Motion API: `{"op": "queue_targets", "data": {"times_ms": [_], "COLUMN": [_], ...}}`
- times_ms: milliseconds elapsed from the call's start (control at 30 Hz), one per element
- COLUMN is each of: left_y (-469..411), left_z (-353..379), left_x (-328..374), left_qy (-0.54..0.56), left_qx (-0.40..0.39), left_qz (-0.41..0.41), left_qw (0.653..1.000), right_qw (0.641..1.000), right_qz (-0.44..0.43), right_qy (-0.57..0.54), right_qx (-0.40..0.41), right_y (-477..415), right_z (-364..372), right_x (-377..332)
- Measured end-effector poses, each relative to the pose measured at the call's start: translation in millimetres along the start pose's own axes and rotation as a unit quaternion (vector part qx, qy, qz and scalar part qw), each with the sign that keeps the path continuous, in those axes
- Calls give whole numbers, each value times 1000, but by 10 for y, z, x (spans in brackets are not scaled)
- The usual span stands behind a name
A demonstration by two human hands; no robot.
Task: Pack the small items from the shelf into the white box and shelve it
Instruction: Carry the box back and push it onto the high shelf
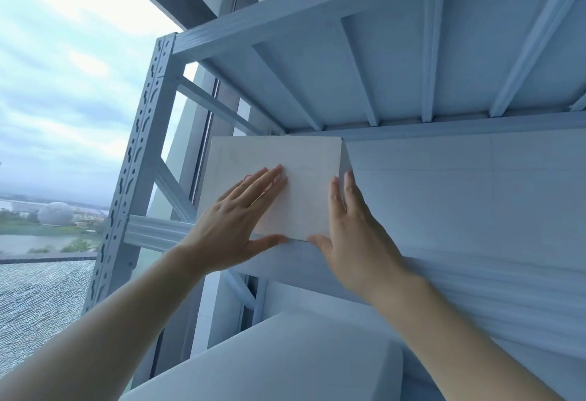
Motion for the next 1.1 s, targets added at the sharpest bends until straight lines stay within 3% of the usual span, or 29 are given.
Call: {"op": "queue_targets", "data": {"times_ms": [300,500,900,1100], "left_y": [21,136,205,-93], "left_z": [97,230,445,253], "left_x": [-109,-337,-532,-706], "left_qy": [-8,25,98,68], "left_qx": [-6,-16,-17,18], "left_qz": [-4,-58,-84,-79], "left_qw": [1000,998,992,994], "right_qw": [1000,998,999,999], "right_qz": [-9,-7,-10,17], "right_qy": [18,42,1,-47], "right_qx": [-14,-39,-46,-23], "right_y": [-99,-360,-532,-518], "right_z": [93,319,512,469], "right_x": [-51,-312,-414,-330]}}
Point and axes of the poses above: each hand's wrist, its own y-axis away from the middle knuckle, its own z-axis out of the palm, x = y × z, the point moved 9 cm from there along -y, towards the middle knuckle, and after that the axes turned 8 degrees about -z, right-handed, at the moved point
